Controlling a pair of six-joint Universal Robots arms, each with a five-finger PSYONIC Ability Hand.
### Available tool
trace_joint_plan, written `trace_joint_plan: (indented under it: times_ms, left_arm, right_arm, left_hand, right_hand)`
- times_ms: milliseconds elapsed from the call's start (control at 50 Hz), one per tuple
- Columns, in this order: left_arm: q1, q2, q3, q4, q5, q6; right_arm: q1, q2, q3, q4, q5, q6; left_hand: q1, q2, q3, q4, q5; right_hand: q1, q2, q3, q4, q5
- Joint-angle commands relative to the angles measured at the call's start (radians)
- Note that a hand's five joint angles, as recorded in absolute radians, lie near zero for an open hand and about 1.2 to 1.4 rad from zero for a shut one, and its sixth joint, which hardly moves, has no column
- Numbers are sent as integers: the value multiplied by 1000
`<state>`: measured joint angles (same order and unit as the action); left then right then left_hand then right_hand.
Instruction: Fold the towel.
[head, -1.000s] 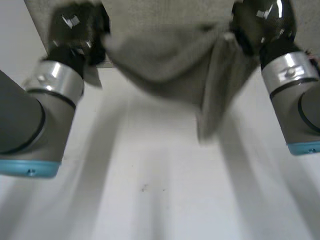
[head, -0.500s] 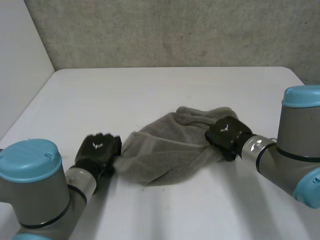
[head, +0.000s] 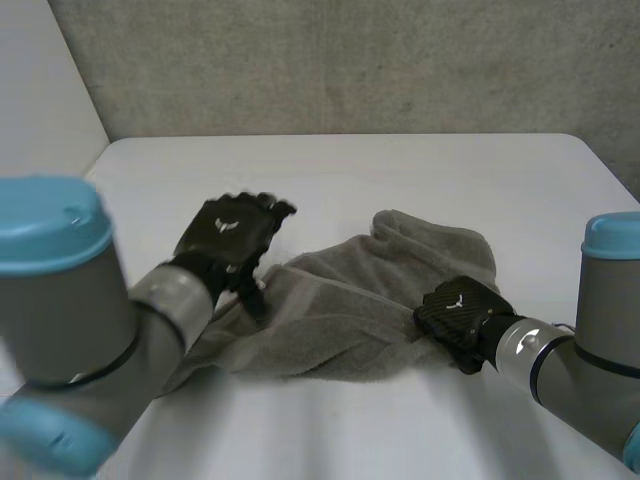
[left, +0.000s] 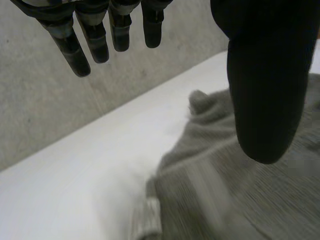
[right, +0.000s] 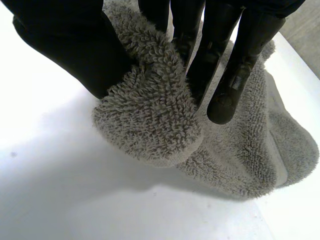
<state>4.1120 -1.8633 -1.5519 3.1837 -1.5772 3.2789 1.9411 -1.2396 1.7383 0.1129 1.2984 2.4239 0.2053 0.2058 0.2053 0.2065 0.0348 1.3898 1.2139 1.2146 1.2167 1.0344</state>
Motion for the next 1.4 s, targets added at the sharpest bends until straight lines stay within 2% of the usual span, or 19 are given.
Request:
trace_joint_plan:
  times_ms: [20, 60, 160, 220, 340, 420, 720, 880, 920, 980, 1020, 1140, 1280, 1360, 1380, 1400]
  left_arm:
    - [-16, -286, 289, -44, -1, 10]
    - [-16, -402, 425, -99, -3, 62]
    - [-16, -538, 582, -184, -3, 154]
    - [-16, -588, 637, -227, 0, 168]
    - [-16, -603, 655, -258, 52, 166]
    - [-18, -602, 653, -260, 94, 166]
    - [-18, -626, 656, -278, 95, 174]
    - [-18, -632, 659, -292, 95, 174]
    - [-18, -632, 659, -292, 92, 174]
    - [-18, -629, 659, -292, 91, 174]
    - [-18, -619, 661, -291, 83, 179]
    - [-15, -594, 688, -277, 88, 182]
    - [1, -582, 848, -145, 85, 171]
    - [1, -579, 859, -140, 92, 168]
    - [-6, -577, 836, -165, 91, 166]
    - [-15, -573, 798, -197, 94, 163]
  right_arm:
    - [-17, 0, 23, -36, 1, 0]
    - [-28, -1, 23, -41, -1, 3]
    - [-30, -21, 30, -68, -1, 4]
    - [-36, -53, 53, -128, 1, 9]
    - [-44, -122, 98, -268, 1, 53]
    - [-50, -132, 99, -285, -1, 64]
    - [-56, -136, 99, -285, 1, 64]
    - [-56, -136, 98, -288, 5, 63]
    - [-56, -136, 93, -289, 9, 63]
    - [-57, -136, 84, -292, 10, 61]
    - [-59, -136, 78, -294, 10, 60]
    - [-53, -130, 9, -305, 9, 60]
    - [-39, -58, -133, -403, 24, 64]
    - [-39, -43, -171, -400, 44, 63]
    - [-39, -43, -171, -400, 44, 63]
    - [-40, -44, -163, -392, 47, 64]
  left_hand:
    - [146, 146, 146, 145, 142]
    - [167, 166, 167, 166, 163]
    - [190, 190, 190, 189, 186]
    - [190, 190, 190, 189, 186]
    - [208, 207, 208, 207, 204]
    - [351, 351, 351, 350, 347]
    - [407, 407, 407, 406, 403]
    - [628, 627, 628, 627, 624]
    - [817, 817, 817, 816, 813]
    - [939, 938, 939, 938, 935]
    - [1190, 1189, 1190, 1189, 1186]
    - [1191, 1190, 1191, 1190, 1187]
    - [1191, 1190, 1191, 1190, 1187]
    - [1191, 1190, 1191, 1190, 1187]
    - [1136, 1136, 1136, 1135, 1132]
    - [575, 574, 575, 573, 571]
  right_hand:
    - [6, 182, 182, 180, 187]
    - [6, 182, 182, 180, 187]
    - [6, 182, 182, 180, 187]
    - [6, 182, 182, 180, 187]
    - [6, 182, 182, 180, 187]
    - [6, 182, 182, 180, 187]
    - [6, 182, 182, 180, 187]
    - [6, 182, 182, 180, 187]
    - [6, 182, 182, 180, 187]
    - [6, 182, 182, 180, 187]
    - [6, 182, 182, 180, 187]
    - [6, 182, 182, 180, 187]
    - [6, 182, 182, 180, 187]
    - [6, 182, 182, 180, 187]
    - [6, 182, 182, 180, 187]
    - [6, 182, 182, 180, 187]
